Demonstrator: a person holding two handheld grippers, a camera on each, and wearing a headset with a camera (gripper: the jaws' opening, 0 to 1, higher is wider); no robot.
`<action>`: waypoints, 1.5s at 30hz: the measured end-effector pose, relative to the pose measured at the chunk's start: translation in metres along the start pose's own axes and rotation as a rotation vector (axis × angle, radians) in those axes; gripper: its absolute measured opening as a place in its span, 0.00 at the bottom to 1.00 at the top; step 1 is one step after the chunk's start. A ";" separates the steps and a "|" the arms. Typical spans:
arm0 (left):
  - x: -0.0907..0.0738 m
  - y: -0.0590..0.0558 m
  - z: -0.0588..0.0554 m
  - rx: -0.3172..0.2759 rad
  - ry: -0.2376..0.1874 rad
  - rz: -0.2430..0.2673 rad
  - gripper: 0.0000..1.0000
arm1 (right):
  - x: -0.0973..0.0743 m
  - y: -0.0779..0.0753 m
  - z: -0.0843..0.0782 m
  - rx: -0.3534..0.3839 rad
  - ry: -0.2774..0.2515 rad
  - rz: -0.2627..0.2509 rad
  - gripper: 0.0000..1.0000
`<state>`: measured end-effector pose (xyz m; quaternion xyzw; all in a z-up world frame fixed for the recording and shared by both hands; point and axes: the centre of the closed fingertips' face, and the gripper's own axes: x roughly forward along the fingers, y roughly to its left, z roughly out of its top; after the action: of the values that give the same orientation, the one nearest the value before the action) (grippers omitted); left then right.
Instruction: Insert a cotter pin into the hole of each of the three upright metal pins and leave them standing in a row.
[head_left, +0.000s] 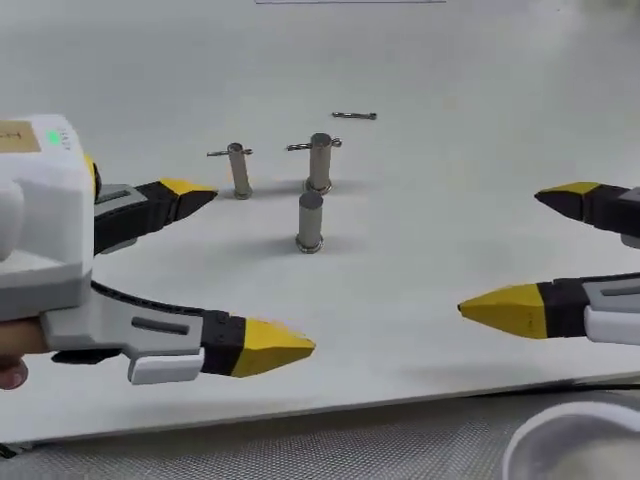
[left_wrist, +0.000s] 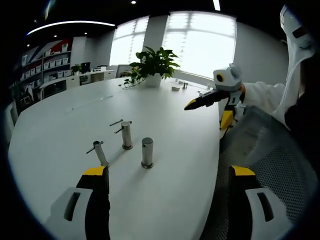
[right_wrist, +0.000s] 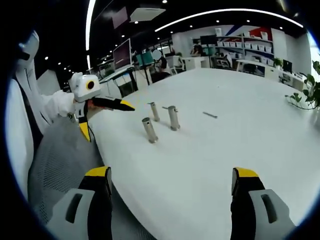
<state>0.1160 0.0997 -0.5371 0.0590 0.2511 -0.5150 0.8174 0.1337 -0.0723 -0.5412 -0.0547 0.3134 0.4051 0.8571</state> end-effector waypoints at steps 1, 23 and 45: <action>-0.001 0.001 0.000 -0.006 -0.003 0.008 0.99 | 0.000 -0.001 0.002 -0.010 0.006 0.002 0.98; -0.035 0.011 0.004 -0.058 -0.038 0.131 0.99 | 0.047 -0.054 0.099 -0.351 0.130 0.100 0.85; -0.049 0.019 0.003 -0.091 -0.038 0.208 0.99 | 0.154 -0.093 0.099 -0.566 0.376 0.217 0.35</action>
<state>0.1166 0.1472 -0.5150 0.0377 0.2512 -0.4163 0.8730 0.3234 0.0024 -0.5667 -0.3301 0.3450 0.5473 0.6873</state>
